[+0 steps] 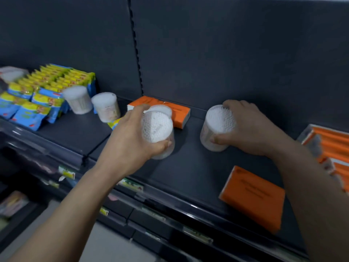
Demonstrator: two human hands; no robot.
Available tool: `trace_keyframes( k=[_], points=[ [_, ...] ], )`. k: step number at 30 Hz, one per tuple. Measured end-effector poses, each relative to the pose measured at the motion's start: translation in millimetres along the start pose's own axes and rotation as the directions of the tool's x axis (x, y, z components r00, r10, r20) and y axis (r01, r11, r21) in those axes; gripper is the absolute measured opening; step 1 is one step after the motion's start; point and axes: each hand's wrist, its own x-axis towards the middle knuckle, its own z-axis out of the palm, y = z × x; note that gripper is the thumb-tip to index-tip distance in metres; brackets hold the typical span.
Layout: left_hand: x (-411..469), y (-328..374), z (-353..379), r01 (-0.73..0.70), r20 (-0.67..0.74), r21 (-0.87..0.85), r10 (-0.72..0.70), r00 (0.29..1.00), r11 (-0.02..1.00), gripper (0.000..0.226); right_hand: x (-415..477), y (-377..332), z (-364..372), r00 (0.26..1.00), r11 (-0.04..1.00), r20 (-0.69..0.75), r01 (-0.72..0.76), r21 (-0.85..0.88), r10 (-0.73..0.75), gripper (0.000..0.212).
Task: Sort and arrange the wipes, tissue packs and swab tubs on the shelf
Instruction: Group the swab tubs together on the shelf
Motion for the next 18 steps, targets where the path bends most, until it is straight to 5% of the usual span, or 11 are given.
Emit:
trace_keyframes(
  k=[18],
  points=[
    [23.4,-99.4,-75.5,-0.032,0.15,-0.162,0.056,0.987,0.986,0.067,7.6,-113.0,39.9,0.985,0.988,-0.08,-0.149,0.034,0.152,0.086]
  ],
)
